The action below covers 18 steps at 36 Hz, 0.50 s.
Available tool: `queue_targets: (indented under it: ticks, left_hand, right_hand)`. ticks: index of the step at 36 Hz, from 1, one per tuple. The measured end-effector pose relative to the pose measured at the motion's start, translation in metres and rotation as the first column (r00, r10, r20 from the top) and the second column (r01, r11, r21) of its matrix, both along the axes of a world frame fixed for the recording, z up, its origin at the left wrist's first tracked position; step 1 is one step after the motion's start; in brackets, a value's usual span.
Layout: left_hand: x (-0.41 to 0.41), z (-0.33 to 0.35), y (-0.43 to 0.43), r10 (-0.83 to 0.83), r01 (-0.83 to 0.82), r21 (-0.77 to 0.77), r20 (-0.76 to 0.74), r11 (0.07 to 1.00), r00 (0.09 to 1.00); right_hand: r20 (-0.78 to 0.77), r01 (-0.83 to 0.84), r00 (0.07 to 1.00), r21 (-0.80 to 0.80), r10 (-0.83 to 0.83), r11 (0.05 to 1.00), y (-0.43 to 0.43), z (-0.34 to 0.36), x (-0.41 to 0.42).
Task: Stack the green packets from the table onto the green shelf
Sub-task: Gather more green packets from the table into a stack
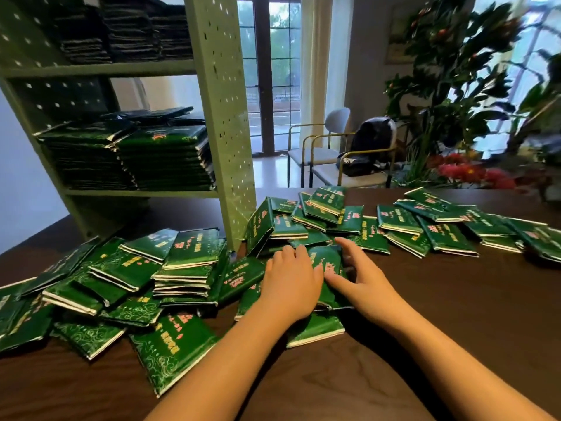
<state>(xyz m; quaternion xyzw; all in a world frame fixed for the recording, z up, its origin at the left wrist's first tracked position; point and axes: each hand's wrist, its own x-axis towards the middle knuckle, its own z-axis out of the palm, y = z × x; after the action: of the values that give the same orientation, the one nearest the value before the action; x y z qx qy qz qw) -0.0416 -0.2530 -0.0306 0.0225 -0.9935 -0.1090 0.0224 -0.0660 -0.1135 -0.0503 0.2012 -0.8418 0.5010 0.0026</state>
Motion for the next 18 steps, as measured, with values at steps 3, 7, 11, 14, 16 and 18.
queue_targets:
  ticks: [3,7,11,14,16,18]
  left_hand:
    - [-0.008,-0.002,0.003,-0.001,0.007,0.171,-0.031,0.985,1.0]
    - [-0.003,-0.012,0.0,0.0,0.07,0.39,-0.176,0.918,0.984]
    - [0.0,-0.013,-0.009,0.05,0.124,0.599,-0.266,0.791,0.963]
    - [0.003,-0.004,-0.01,0.124,0.112,0.77,-0.241,0.629,0.963]
    - [0.005,0.001,-0.009,0.157,0.099,0.837,-0.215,0.538,0.964]
    - [0.007,0.003,-0.009,0.13,0.111,0.884,-0.189,0.454,0.973]
  right_hand:
    - [-0.016,0.039,0.999,-0.086,-0.04,0.996,0.0,-0.003,-0.002]
    - [-0.009,0.07,0.997,-0.245,-0.075,0.967,-0.003,-0.001,-0.003]
    - [-0.04,0.096,0.992,-0.344,-0.117,0.934,-0.004,0.004,-0.002]
    - [-0.056,0.07,0.993,-0.421,-0.103,0.904,-0.005,0.007,0.002]
    - [-0.08,0.035,0.993,-0.463,-0.081,0.885,-0.006,0.008,0.005]
    - [-0.114,-0.007,0.992,-0.475,-0.054,0.88,-0.007,0.01,0.009]
